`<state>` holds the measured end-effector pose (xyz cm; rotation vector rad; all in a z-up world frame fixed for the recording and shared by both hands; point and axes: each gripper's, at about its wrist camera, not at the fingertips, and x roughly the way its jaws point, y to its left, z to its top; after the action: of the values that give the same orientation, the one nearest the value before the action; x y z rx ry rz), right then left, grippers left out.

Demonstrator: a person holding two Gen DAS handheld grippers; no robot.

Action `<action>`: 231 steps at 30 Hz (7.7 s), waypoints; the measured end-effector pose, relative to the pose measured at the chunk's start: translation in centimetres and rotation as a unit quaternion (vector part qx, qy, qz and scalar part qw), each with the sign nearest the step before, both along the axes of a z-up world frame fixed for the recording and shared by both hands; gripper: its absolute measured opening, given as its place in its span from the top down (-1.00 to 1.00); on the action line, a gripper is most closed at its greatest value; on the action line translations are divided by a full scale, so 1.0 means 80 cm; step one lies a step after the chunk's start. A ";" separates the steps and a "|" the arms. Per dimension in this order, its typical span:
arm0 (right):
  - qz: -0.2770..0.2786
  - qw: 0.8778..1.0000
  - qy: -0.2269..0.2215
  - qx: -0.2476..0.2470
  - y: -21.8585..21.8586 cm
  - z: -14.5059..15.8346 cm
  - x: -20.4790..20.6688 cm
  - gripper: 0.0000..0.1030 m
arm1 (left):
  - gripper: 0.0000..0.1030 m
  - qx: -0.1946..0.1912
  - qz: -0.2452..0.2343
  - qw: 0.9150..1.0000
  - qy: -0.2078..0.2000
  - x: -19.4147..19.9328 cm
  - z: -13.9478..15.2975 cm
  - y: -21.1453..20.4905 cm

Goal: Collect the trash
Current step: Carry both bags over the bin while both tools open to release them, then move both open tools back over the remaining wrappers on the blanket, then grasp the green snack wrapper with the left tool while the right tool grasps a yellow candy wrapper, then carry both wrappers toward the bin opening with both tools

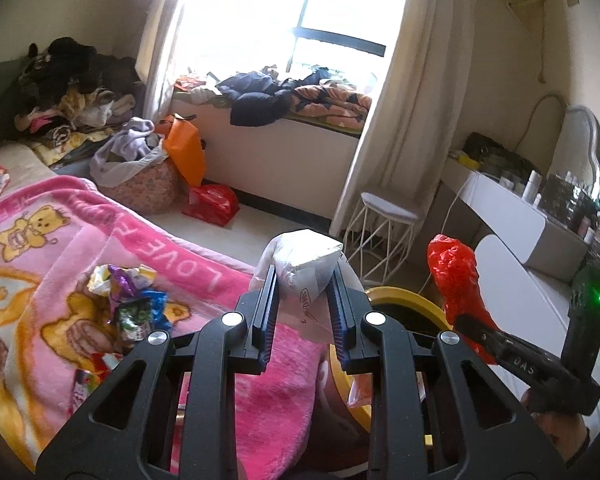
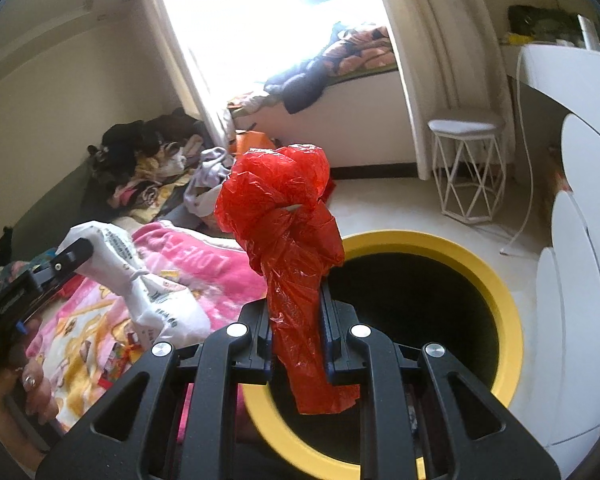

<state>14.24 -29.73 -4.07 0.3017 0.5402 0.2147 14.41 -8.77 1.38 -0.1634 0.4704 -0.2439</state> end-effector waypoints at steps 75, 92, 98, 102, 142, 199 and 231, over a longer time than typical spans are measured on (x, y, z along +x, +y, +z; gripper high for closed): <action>0.126 0.988 -0.012 -0.088 0.153 0.005 0.001 -0.32 | -0.74 -0.016 0.133 0.990 0.036 -0.006 -0.042 0.138; 0.244 0.957 0.004 -0.157 0.270 -0.023 0.002 -0.35 | -0.74 -0.025 0.205 0.977 0.055 -0.013 -0.053 0.241; 0.266 0.947 0.015 -0.178 0.294 -0.036 0.006 -0.35 | -0.74 -0.027 0.208 0.976 0.066 -0.010 -0.061 0.253; 0.279 0.940 0.027 -0.196 0.307 -0.048 0.015 -0.36 | -0.74 -0.031 0.196 0.977 0.083 -0.001 -0.072 0.257; 0.350 0.890 0.102 -0.274 0.317 -0.123 0.043 0.81 | 0.86 -0.100 0.045 0.968 0.225 0.112 -0.165 0.196; 0.127 0.987 0.036 -0.095 0.075 -0.016 0.001 0.84 | 0.89 -0.011 -0.068 0.989 0.132 0.004 -0.075 0.025; -0.003 0.997 0.044 -0.057 -0.028 -0.025 0.002 0.84 | 0.89 0.056 -0.130 0.986 0.084 -0.002 -0.047 -0.076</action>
<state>14.37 -32.00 -6.08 0.2020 0.6372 0.1644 14.27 -14.83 -2.38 -0.0105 0.6721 -0.4614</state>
